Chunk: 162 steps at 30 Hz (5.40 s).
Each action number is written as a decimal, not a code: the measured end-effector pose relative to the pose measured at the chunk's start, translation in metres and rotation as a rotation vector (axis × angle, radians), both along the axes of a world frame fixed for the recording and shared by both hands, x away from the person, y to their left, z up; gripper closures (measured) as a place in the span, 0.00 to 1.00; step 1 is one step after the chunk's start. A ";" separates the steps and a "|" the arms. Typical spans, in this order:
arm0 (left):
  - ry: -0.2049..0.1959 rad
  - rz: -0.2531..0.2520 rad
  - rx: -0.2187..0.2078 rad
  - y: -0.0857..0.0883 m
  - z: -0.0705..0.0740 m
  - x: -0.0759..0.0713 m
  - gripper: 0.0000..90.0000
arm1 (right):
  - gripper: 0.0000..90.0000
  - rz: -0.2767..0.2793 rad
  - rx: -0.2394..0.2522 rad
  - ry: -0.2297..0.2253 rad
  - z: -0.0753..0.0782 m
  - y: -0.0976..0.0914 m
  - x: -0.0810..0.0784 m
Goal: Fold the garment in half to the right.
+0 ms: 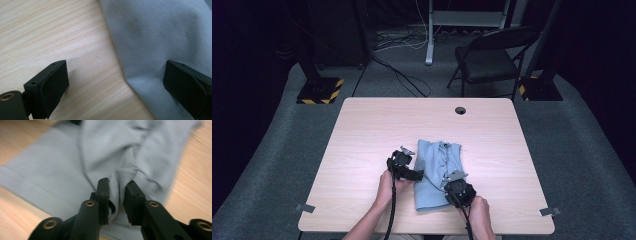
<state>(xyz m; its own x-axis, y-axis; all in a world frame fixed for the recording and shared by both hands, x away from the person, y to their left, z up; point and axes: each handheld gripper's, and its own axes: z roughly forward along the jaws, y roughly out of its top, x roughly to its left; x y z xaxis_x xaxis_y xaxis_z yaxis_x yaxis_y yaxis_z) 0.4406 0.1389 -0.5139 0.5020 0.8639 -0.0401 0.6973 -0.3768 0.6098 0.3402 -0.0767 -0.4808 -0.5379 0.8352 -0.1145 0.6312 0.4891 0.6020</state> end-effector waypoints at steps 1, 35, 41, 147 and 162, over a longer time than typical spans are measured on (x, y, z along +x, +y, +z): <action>-0.001 0.000 0.000 0.000 0.000 0.000 0.06 | 0.87 -0.022 -0.001 0.012 0.000 -0.007 0.000; 0.040 -0.031 0.034 0.003 0.002 0.014 0.01 | 0.43 -0.045 0.010 0.059 -0.017 -0.025 0.089; 0.040 -0.033 0.046 0.008 0.002 0.003 0.02 | 0.43 -0.022 0.031 0.032 -0.020 -0.023 0.066; -0.085 0.120 0.121 -0.017 0.004 0.057 0.01 | 0.80 -0.210 0.127 -0.068 -0.020 -0.037 0.109; -0.087 0.136 0.107 -0.008 0.001 0.052 0.02 | 0.63 0.007 0.148 0.088 0.013 -0.033 0.018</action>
